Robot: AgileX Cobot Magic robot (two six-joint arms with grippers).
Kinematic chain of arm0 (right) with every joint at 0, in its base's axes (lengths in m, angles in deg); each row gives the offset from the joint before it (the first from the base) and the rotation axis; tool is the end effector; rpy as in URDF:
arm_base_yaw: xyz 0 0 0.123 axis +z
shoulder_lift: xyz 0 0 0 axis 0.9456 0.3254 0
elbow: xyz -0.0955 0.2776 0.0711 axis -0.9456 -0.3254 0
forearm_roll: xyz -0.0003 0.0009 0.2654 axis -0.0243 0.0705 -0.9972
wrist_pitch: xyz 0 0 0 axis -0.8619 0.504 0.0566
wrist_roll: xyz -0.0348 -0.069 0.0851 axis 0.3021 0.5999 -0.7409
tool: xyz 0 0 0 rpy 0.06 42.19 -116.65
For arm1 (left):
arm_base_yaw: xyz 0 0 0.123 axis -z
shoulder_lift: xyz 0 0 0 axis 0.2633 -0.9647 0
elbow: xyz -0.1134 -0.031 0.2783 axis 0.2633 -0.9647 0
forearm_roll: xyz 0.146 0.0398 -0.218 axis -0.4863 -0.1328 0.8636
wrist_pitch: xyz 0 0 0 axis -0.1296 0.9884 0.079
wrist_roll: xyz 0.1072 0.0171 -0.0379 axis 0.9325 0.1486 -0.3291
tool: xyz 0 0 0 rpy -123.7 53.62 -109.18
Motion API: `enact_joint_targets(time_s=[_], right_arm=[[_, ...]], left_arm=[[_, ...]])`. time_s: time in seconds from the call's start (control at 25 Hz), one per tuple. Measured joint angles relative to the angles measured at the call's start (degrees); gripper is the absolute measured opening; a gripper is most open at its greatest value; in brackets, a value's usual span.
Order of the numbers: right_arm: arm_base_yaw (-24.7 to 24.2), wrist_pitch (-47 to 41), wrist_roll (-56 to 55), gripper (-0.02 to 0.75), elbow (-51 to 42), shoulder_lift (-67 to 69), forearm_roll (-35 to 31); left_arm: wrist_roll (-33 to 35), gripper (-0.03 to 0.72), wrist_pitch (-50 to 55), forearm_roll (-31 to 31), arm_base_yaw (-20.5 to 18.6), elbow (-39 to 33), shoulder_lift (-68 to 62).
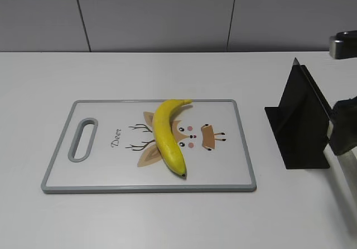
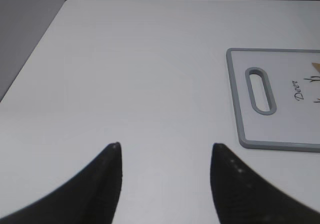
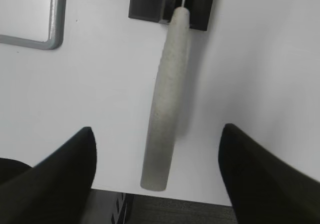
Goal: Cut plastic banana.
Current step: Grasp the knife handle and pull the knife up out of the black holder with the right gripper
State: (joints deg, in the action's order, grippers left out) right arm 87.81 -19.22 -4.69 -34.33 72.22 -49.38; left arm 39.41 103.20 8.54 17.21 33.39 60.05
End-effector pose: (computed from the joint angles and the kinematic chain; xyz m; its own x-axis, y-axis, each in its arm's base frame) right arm 0.2430 0.0734 0.2366 -0.9758 -0.1207 -0.1822 -0.1284 0.9913 0.0306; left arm 0.0095 0.0004 0.2689 -0.4780 0.0742 -0.8752 0.0553 0.9970 0.0543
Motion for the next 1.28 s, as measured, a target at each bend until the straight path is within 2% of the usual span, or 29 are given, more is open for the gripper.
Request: enact_joint_targets(time_s=[0.2,0.6,0.92,1.28], right_arm=[[0.47,2.46,-3.55,0.587,-0.31,3.91,1.12],[0.47,11.64,-7.99,0.564,-8.53,4.45,3.18],[0.47,13.54,-10.40,0.561,-8.64,6.58,7.52],[0.47,15.28,-10.46,0.544,-8.64,8.46,6.06]], left_arm=[[0.00,0.552,0.00,0.00,0.00,0.00,0.00],[0.00,0.552,0.00,-0.05,0.00,0.00,0.00],[0.00,0.552,0.00,-0.11,0.00,0.00,0.00],[0.00,0.552,0.00,-0.11,0.00,0.00,0.00]])
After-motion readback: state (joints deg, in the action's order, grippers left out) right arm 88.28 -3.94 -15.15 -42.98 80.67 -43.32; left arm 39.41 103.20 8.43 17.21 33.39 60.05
